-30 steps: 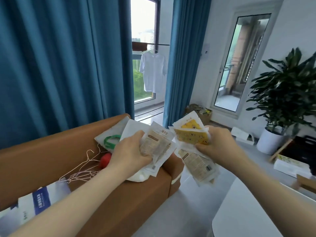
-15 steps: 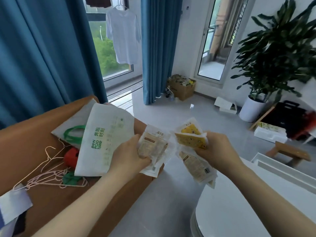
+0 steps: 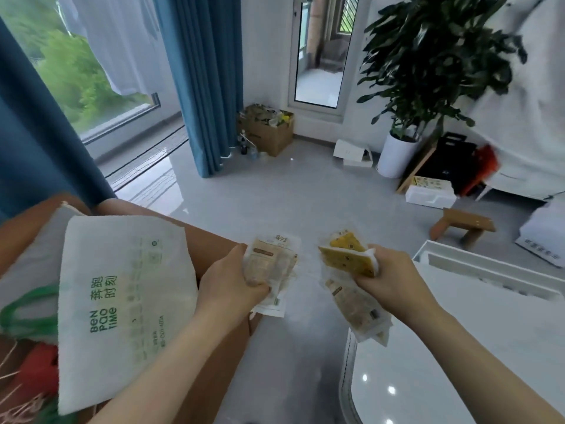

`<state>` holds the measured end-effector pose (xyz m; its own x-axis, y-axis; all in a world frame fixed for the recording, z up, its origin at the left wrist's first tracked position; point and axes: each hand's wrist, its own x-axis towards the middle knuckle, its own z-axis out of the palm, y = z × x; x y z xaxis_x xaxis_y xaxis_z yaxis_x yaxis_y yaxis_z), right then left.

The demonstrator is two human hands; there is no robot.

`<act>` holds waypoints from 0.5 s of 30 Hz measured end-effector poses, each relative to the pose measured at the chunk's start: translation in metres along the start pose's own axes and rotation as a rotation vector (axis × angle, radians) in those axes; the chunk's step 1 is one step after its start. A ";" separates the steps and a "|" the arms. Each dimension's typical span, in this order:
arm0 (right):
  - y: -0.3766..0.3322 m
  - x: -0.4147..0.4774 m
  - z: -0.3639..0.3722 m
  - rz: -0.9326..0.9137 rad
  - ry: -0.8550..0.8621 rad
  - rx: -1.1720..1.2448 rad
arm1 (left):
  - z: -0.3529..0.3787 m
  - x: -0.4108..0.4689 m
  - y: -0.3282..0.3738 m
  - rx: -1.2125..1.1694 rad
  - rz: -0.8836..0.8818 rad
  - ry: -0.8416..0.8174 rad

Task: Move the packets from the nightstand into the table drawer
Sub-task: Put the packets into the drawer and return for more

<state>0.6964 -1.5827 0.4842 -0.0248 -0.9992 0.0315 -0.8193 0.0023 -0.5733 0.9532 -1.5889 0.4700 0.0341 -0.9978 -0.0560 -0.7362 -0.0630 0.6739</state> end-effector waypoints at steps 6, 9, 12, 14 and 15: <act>0.015 0.040 0.005 0.104 0.056 -0.005 | 0.018 0.070 0.010 -0.047 0.035 -0.111; 0.032 0.063 0.008 0.164 0.064 -0.039 | 0.034 0.104 0.020 -0.056 0.053 -0.156; 0.050 0.089 0.009 0.212 0.080 -0.024 | 0.053 0.139 0.035 -0.049 0.091 -0.181; 0.062 0.106 0.008 0.237 0.087 0.003 | 0.066 0.160 0.046 -0.041 0.091 -0.201; 0.068 0.115 0.006 0.248 0.088 0.016 | 0.073 0.170 0.052 -0.039 0.091 -0.210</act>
<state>0.6411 -1.6973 0.4438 -0.2740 -0.9608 -0.0411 -0.7731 0.2455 -0.5849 0.8715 -1.7610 0.4422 -0.1754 -0.9740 -0.1431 -0.7031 0.0222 0.7108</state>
